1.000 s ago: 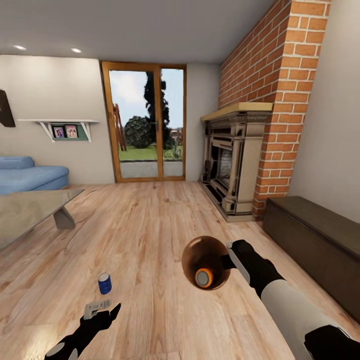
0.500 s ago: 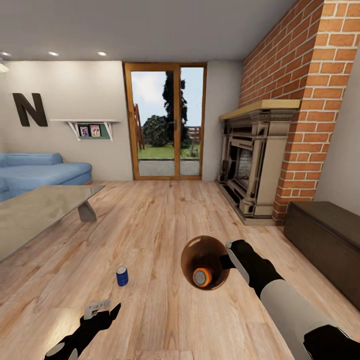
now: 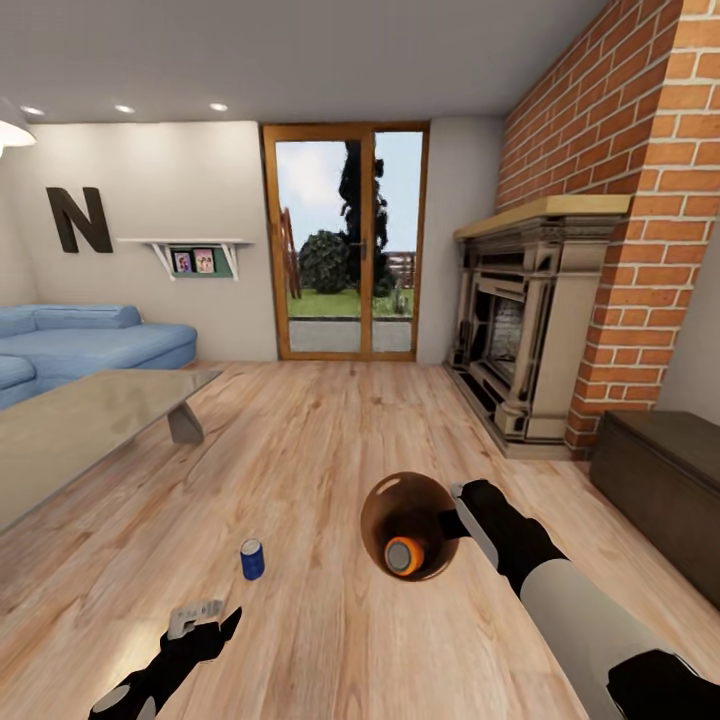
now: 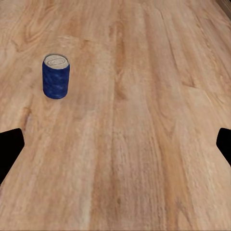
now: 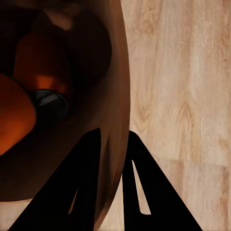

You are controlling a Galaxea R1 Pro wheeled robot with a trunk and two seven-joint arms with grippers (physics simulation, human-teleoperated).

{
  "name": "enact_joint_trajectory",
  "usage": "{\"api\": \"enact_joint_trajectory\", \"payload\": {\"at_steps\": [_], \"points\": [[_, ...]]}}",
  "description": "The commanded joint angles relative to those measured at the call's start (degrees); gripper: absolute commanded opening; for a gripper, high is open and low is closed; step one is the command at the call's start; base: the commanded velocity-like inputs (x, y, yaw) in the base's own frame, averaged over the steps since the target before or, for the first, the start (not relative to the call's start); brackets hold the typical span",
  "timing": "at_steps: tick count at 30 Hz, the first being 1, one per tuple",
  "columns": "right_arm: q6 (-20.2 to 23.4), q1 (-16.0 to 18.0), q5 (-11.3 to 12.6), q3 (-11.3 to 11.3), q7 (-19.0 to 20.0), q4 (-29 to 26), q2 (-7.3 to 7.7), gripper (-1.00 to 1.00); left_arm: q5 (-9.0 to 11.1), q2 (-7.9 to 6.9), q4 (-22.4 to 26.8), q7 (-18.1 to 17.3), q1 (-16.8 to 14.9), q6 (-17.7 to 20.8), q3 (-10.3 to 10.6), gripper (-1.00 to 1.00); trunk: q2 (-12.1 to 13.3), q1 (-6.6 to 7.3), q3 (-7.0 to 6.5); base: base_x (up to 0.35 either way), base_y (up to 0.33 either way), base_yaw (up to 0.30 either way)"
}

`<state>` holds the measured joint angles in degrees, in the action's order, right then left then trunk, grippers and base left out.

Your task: Put the three can of soda from the living room inside the tash can in the kitchen.

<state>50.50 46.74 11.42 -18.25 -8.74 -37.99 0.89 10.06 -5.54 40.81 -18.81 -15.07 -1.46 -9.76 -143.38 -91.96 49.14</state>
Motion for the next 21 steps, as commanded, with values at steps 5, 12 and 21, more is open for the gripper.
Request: {"api": "enact_joint_trajectory", "payload": {"at_steps": [5,12,21], "points": [[0.02,0.03,-0.26,-0.03,0.24,-0.06,-0.01,-1.00,-0.03,0.00,-0.03,0.01,0.01,-0.01,0.00,1.00,-0.01,0.01,-0.01,0.298,0.000,0.002],[-0.01,0.02,-0.24,-1.68,0.23,-0.01,0.02,-1.00,-0.03,0.00,-0.03,0.00,-0.02,-0.03,0.00,1.00,-0.01,0.01,-0.01,0.319,0.000,0.000],[-0.05,-0.07,-0.26,-2.30,0.22,-0.04,0.08,-1.00,-0.03,0.00,-0.03,0.04,-0.03,-0.03,0.00,1.00,-0.01,0.01,-0.01,0.323,0.000,0.000]]}}
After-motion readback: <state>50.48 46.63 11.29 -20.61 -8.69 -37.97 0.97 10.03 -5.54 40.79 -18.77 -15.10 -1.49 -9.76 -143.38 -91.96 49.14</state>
